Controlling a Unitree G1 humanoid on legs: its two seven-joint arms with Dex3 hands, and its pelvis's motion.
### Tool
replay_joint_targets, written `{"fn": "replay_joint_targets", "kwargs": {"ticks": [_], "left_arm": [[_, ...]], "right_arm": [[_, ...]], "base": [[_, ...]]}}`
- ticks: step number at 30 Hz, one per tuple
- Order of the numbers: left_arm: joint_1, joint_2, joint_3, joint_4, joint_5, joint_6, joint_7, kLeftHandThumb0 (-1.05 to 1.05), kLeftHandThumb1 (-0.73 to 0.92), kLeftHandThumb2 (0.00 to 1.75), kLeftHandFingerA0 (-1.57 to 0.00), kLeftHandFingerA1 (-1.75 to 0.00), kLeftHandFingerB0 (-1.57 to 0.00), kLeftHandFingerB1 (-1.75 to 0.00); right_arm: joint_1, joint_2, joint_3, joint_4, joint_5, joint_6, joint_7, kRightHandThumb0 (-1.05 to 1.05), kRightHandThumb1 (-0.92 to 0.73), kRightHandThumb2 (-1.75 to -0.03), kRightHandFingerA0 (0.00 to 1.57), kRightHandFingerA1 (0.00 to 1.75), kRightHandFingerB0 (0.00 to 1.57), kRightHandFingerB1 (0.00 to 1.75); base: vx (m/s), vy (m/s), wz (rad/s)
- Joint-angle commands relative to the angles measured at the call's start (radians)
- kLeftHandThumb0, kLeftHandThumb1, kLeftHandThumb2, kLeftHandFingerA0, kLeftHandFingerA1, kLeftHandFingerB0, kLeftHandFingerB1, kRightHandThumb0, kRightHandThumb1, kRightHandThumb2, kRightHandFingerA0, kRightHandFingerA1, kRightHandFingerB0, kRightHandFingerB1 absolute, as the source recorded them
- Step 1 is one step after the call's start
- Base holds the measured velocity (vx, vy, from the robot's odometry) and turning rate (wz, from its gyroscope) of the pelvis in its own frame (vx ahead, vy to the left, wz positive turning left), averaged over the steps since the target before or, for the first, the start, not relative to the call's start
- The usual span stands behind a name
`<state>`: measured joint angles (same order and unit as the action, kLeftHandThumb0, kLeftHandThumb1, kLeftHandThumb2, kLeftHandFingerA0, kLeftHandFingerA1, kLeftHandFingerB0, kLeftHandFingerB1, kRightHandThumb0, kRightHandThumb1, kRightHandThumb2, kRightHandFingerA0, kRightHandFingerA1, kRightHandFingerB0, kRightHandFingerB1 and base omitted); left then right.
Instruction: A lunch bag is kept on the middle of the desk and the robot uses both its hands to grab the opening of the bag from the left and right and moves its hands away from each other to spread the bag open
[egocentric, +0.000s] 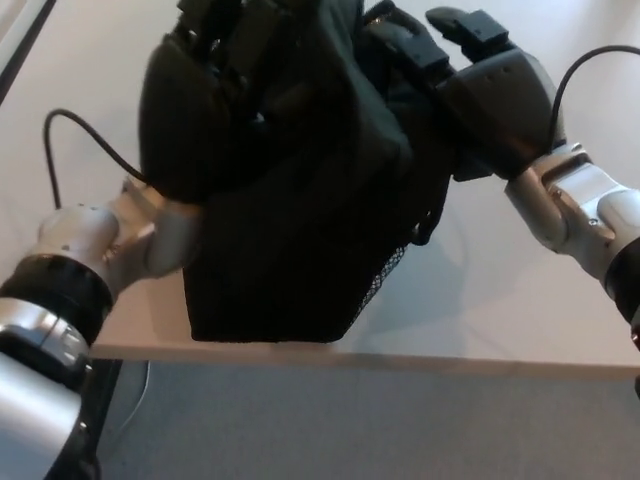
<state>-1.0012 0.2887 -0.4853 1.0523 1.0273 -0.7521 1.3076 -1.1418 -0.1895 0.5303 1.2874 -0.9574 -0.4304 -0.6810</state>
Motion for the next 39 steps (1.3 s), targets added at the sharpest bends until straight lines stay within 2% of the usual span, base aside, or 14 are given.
{"fn": "replay_joint_targets", "kwargs": {"ticks": [1,2,11,23,24,25,26,33,34,35,36,37,38,39], "left_arm": [[-0.028,0.071,-0.019,0.069,0.001,0.123,-0.043,0.03,0.39,0.84,-0.14,-0.38,0.00,-0.23],[-0.028,0.078,-0.022,0.078,-0.002,0.135,-0.045,0.04,0.34,0.89,-0.12,-0.37,0.00,-0.22],[0.015,0.152,-0.044,0.118,-0.020,0.148,-0.044,0.04,0.37,0.91,-0.14,-0.36,-0.02,-0.26],[0.196,0.269,-0.023,0.088,-0.057,0.126,-0.015,0.05,0.42,0.76,-0.17,-0.36,-0.04,-0.22],[0.219,0.284,-0.013,0.067,-0.066,0.133,-0.020,0.01,0.45,0.76,-0.16,-0.35,-0.05,-0.22],[0.238,0.297,-0.005,0.054,-0.073,0.123,-0.010,0.00,0.48,0.76,-0.14,-0.34,-0.05,-0.22],[0.254,0.307,0.003,0.043,-0.079,0.107,0.002,0.00,0.48,0.76,-0.14,-0.34,-0.05,-0.22],[0.462,0.465,0.100,-0.132,-0.153,-0.078,0.019,-0.03,0.54,0.81,-0.14,-0.29,-0.05,-0.28],[0.494,0.478,0.119,-0.157,-0.167,-0.104,0.030,-0.06,0.45,1.01,-0.03,-0.45,-0.01,-0.45],[0.551,0.494,0.151,-0.202,-0.187,-0.135,0.061,-0.08,0.44,0.97,-0.06,-0.46,-0.04,-0.46],[0.565,0.497,0.160,-0.215,-0.191,-0.141,0.066,-0.08,0.44,0.97,-0.06,-0.46,-0.04,-0.46],[0.689,0.516,0.205,-0.304,-0.280,-0.233,0.007,-0.23,0.68,0.65,-0.17,-0.30,-0.09,-0.21],[0.766,0.521,0.229,-0.358,-0.339,-0.294,-0.028,-0.26,0.70,0.64,-0.18,-0.29,-0.09,-0.21],[0.800,0.519,0.239,-0.383,-0.368,-0.321,-0.041,-0.26,0.70,0.64,-0.18,-0.29,-0.09,-0.21]], "right_arm": [[-0.031,-0.041,-0.045,-0.003,0.087,0.079,0.140,-0.76,-0.59,-0.59,0.13,0.29,0.00,0.16],[-0.030,-0.049,-0.051,-0.009,0.094,0.072,0.145,-0.73,-0.46,-0.83,0.11,0.38,0.00,0.12],[-0.042,-0.133,-0.083,-0.075,0.123,0.043,0.153,-0.86,-0.55,-0.85,0.15,0.34,0.00,0.01],[0.041,-0.344,-0.194,-0.277,0.204,-0.132,0.121,-0.75,-0.49,-0.83,0.11,0.30,0.00,0.12],[0.070,-0.371,-0.210,-0.312,0.217,-0.145,0.134,-0.70,-0.61,-0.59,0.12,0.24,0.00,0.18],[0.106,-0.401,-0.228,-0.350,0.231,-0.164,0.141,-0.71,-0.49,-0.85,0.08,0.28,0.00,0.18],[0.142,-0.427,-0.246,-0.389,0.245,-0.178,0.148,-0.71,-0.49,-0.85,0.08,0.28,0.00,0.18],[0.628,-0.586,-0.483,-0.907,0.348,-0.234,0.146,-0.69,-0.49,-0.83,0.12,0.41,0.00,0.15],[0.693,-0.587,-0.521,-0.957,0.375,-0.251,0.148,-0.63,-0.60,-0.59,0.17,0.28,0.03,0.17],[0.806,-0.580,-0.578,-1.041,0.406,-0.263,0.150,-0.69,-0.49,-0.82,0.08,0.41,0.04,0.19],[0.833,-0.577,-0.593,-1.064,0.412,-0.263,0.153,-0.69,-0.49,-0.82,0.08,0.41,0.04,0.19],[0.986,-0.547,-0.652,-1.130,0.436,-0.322,0.123,-0.61,-0.62,-0.61,0.19,0.33,0.06,0.18],[1.090,-0.518,-0.684,-1.185,0.457,-0.341,0.116,-0.68,-0.49,-0.82,0.19,0.45,0.05,0.26],[1.149,-0.494,-0.698,-1.228,0.473,-0.332,0.126,-0.68,-0.49,-0.82,0.19,0.45,0.05,0.26]], "base": [[0.00,0.000,0.00],[0.00,0.000,0.00],[0.00,0.000,0.00],[0.00,0.000,0.00],[0.00,0.000,0.00],[0.00,0.000,0.00],[0.00,0.000,0.00],[0.00,0.000,0.00],[0.00,0.000,0.00],[0.00,0.000,0.00],[0.00,0.000,0.00],[0.00,0.000,0.00],[0.00,0.000,0.00],[0.00,0.000,0.00]]}}
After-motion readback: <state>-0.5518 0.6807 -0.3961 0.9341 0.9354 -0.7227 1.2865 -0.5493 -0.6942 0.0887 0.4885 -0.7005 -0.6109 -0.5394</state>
